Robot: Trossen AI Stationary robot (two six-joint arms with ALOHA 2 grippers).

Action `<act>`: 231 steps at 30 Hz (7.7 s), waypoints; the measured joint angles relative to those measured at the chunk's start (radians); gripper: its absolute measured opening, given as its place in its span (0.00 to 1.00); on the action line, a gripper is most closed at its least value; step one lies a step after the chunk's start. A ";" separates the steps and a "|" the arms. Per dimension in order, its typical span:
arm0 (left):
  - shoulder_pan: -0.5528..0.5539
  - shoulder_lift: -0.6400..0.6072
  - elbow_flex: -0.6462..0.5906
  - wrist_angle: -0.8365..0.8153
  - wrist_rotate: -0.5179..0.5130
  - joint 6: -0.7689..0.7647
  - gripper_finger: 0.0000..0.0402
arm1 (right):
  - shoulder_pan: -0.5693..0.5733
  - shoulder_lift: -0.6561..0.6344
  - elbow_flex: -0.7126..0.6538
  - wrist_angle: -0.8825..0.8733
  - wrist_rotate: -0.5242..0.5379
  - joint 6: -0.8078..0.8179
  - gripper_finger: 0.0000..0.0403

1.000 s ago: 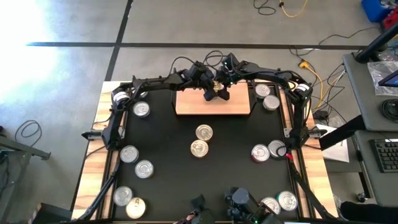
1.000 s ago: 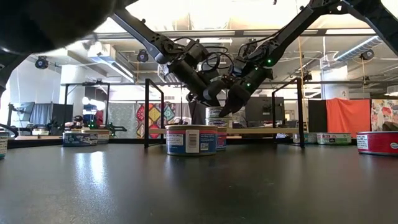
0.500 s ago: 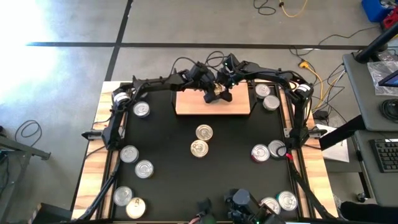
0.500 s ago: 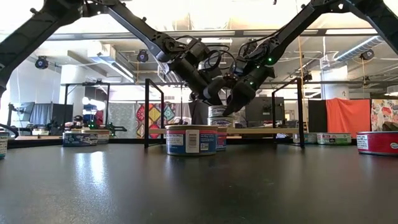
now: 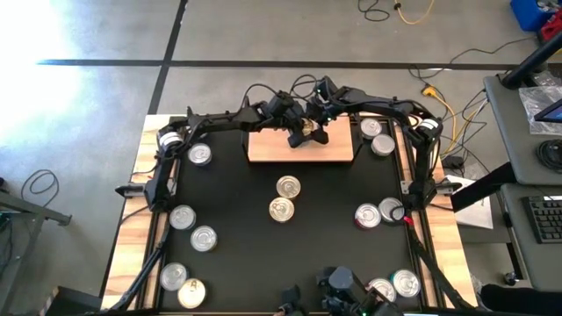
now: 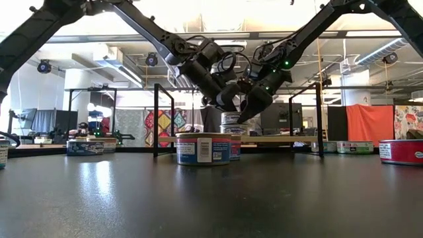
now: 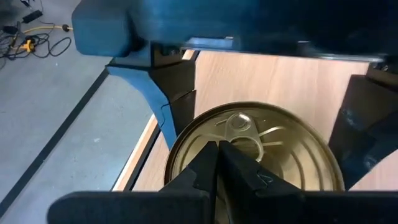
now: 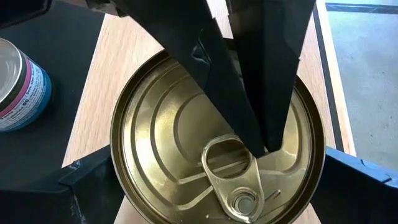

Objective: Stack canned seafood by type on shelf
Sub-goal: Stack the green tuna can on top of the other green tuna can on the shelf, then put the green tuna can on the shelf

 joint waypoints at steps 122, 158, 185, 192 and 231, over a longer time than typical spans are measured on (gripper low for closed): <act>-0.074 -0.424 -0.486 0.479 0.061 -0.107 0.00 | 0.073 -0.069 -0.001 0.016 0.101 0.231 0.04; -0.230 -0.911 -0.980 0.617 -0.143 -0.129 0.00 | 0.063 -0.055 0.029 0.057 0.281 0.096 0.04; -0.717 -0.967 -1.024 0.522 -0.179 -0.031 0.00 | 0.854 -0.382 -0.147 -0.159 0.639 0.562 0.04; -0.869 -0.971 -1.132 0.610 -0.196 -0.131 0.00 | 1.095 -0.376 -0.149 -0.413 0.702 0.975 0.04; -1.087 -0.423 -1.014 0.748 -0.325 -0.492 0.48 | 1.186 -0.376 -0.589 -0.699 0.501 1.721 0.04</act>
